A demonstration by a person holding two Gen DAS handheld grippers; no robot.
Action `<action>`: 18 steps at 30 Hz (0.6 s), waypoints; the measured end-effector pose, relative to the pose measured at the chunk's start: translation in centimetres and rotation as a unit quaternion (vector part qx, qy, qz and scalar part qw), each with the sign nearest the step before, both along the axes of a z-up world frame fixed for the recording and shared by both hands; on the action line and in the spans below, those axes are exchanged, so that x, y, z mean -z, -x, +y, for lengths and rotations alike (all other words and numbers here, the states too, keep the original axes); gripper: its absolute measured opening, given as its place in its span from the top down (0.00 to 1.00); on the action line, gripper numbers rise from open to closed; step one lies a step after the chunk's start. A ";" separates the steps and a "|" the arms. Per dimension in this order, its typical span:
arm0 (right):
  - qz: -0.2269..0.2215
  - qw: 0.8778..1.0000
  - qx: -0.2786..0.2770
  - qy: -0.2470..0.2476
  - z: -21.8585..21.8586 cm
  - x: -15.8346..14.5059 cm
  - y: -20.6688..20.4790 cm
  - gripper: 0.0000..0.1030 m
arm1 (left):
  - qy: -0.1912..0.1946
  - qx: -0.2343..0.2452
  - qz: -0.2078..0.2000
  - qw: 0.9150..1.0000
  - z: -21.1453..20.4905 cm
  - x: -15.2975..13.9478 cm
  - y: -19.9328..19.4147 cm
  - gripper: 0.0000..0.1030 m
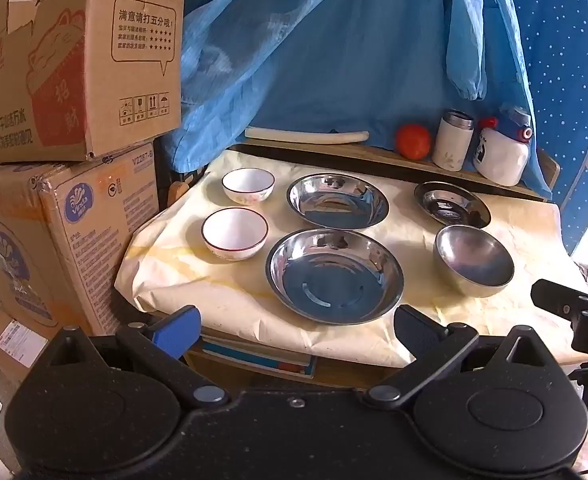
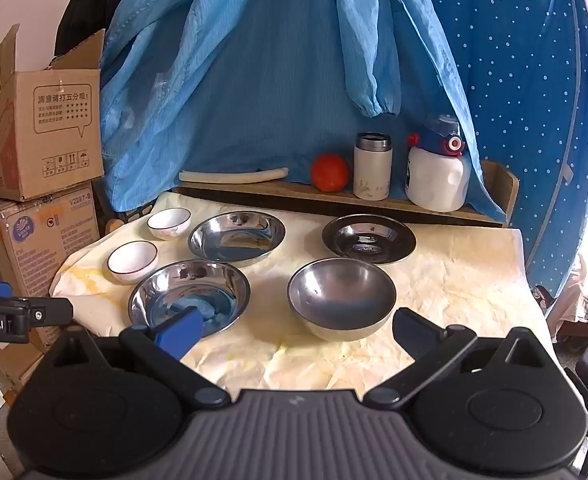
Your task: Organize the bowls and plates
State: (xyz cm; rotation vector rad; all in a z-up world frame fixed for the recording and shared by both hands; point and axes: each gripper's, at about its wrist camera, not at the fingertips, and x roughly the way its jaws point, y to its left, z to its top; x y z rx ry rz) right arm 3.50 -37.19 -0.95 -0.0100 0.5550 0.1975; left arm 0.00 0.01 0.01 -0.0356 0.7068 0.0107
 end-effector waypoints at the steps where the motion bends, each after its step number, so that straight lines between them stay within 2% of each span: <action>1: -0.001 1.000 0.000 0.000 0.0 0.0 0.0 0.00 | -0.001 0.000 0.001 1.000 0.0 0.0 0.0 0.01; 18: 0.000 1.000 -0.001 -0.001 0.2 0.1 -0.1 0.00 | 0.003 0.004 -0.001 1.000 0.3 0.2 0.1 0.01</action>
